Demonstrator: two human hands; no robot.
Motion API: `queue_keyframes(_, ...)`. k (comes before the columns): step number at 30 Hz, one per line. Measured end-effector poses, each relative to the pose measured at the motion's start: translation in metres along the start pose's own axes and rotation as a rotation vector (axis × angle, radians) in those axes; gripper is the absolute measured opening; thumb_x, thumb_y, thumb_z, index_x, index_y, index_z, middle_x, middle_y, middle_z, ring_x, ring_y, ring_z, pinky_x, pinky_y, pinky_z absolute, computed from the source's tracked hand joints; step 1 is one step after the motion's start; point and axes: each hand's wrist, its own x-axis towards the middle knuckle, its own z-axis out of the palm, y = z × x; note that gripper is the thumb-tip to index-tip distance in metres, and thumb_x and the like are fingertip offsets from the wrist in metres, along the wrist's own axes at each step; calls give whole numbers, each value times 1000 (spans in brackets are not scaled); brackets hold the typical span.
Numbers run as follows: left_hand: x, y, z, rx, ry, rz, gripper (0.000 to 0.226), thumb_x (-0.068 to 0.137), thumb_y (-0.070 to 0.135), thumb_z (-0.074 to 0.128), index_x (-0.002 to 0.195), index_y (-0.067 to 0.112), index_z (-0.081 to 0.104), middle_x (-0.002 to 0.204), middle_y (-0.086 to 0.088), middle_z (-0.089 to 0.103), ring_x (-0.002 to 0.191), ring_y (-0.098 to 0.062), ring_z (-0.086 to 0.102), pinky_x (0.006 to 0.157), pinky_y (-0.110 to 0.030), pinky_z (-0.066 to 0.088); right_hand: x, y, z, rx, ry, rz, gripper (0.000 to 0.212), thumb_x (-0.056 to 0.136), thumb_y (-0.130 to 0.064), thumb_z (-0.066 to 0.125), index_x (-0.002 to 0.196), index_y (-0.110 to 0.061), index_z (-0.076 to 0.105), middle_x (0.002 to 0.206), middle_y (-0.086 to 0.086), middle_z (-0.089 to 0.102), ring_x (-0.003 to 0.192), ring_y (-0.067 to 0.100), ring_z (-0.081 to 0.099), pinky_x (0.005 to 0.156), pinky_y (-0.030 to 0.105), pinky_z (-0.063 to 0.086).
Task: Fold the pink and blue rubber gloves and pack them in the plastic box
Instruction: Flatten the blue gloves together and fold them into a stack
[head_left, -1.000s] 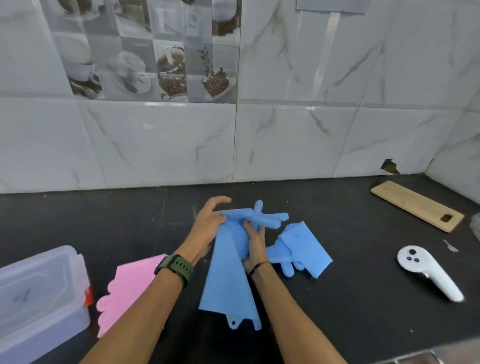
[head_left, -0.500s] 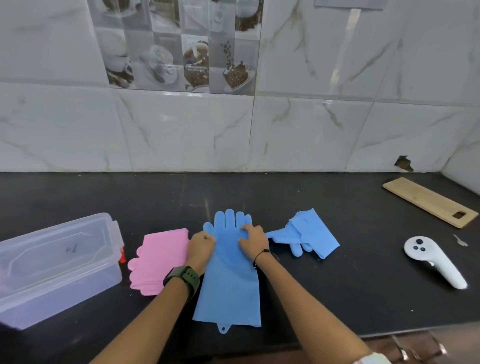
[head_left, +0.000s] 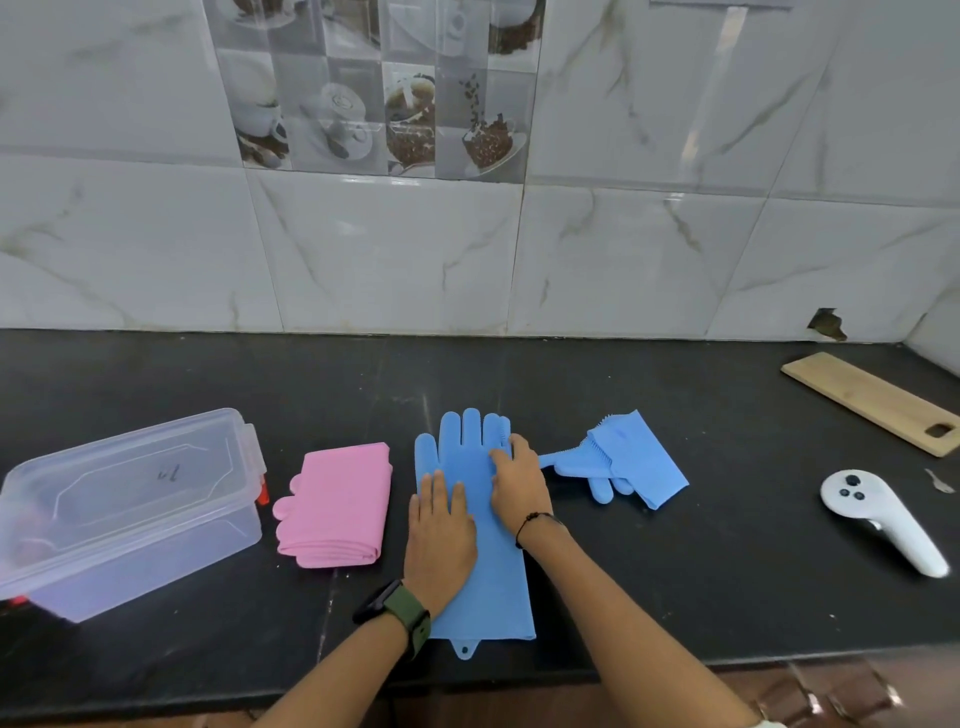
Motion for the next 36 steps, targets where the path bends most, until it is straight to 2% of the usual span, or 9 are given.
queue_keyframes(4,-4,3,8,98,-6,44,61,100,41,16,151,10,3,161,-13,0,149,-26,-2,120,-44,0,-7,2,12,-175,-19,-89,39,98,-15,33,135,-3,39,157,13,15,144,29,18,119,40,14)
queue_keyframes(8,-4,3,12,124,-5,52,63,99,41,15,150,9,-2,161,-13,-3,149,-26,-4,120,-44,-3,-12,7,22,-160,-133,-113,50,102,-27,21,147,-5,18,159,12,13,148,23,5,120,39,0)
queue_keyframes(12,-5,7,7,110,-7,35,62,99,40,16,151,9,1,161,-12,0,149,-25,-3,121,-44,-2,-13,9,13,-120,-140,-194,49,101,-26,25,145,-4,25,155,11,24,146,24,16,121,37,6)
queue_keyframes(18,18,33,-24,-33,-6,207,55,94,15,37,146,8,22,156,-13,20,147,-27,13,120,-39,12,-16,44,-28,-29,418,-168,43,75,3,57,118,0,59,117,15,63,111,33,58,102,43,42)
queue_keyframes(21,35,56,-36,-130,75,338,47,89,7,43,136,7,40,138,-10,42,130,-24,37,111,-30,30,-17,86,-56,-95,294,89,53,77,0,51,130,-6,51,131,10,55,121,28,49,105,34,35)
queue_keyframes(24,49,79,-36,-142,-5,437,45,89,5,43,134,2,42,140,-13,42,134,-27,35,111,-32,29,-24,123,-71,-160,116,219,57,80,-16,51,136,-15,42,140,6,44,129,26,39,108,35,29)
queue_keyframes(29,55,110,-19,-324,13,487,30,89,7,43,117,3,54,120,-9,56,118,-22,48,99,-22,33,-37,152,-76,-231,-138,257,47,86,-22,51,131,-14,38,131,8,49,117,29,46,88,37,46)
queue_keyframes(32,47,122,-11,-491,11,441,28,91,8,44,114,8,60,114,-2,60,108,-14,52,89,-14,34,-31,150,-85,-305,-75,279,9,88,-9,40,93,-11,47,102,12,63,88,30,53,63,33,40)
queue_keyframes(36,31,138,-13,-909,-286,99,23,93,22,46,81,11,63,78,-1,62,68,-9,55,67,-24,50,-18,139,-103,53,181,421,17,82,1,43,83,8,58,78,21,62,75,38,60,67,40,50)
